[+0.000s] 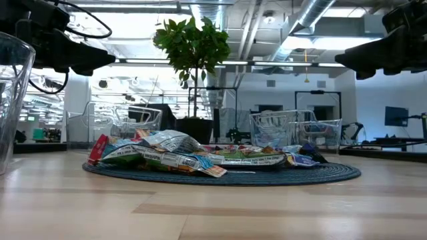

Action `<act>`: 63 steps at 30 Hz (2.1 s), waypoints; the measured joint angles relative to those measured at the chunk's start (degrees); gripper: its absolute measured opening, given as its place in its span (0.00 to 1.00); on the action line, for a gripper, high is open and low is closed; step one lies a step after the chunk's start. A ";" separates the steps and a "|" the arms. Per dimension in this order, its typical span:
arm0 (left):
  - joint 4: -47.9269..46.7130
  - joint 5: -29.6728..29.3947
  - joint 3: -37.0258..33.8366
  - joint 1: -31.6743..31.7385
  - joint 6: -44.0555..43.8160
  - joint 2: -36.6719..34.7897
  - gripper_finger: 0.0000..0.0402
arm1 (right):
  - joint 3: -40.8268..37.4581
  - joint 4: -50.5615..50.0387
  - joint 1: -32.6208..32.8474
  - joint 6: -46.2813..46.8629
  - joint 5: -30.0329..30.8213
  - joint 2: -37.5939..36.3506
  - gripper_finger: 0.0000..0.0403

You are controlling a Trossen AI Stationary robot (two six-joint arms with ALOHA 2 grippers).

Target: Pick and place Granola Bars by type

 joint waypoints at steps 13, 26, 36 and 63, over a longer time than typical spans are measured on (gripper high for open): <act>0.81 0.06 0.02 0.00 -6.07 0.01 0.44 | -0.01 0.02 0.02 -0.01 0.00 0.00 0.41; 0.12 0.06 0.02 0.01 -15.92 0.01 0.44 | -0.05 0.48 -0.11 4.25 0.00 0.00 0.41; 4.60 0.32 0.02 -0.01 -18.04 0.01 0.44 | -0.21 10.43 -0.07 1.61 0.20 0.00 0.41; 39.55 17.38 4.14 -4.52 -0.15 23.37 0.44 | 13.14 20.67 1.63 2.45 -5.68 28.78 0.41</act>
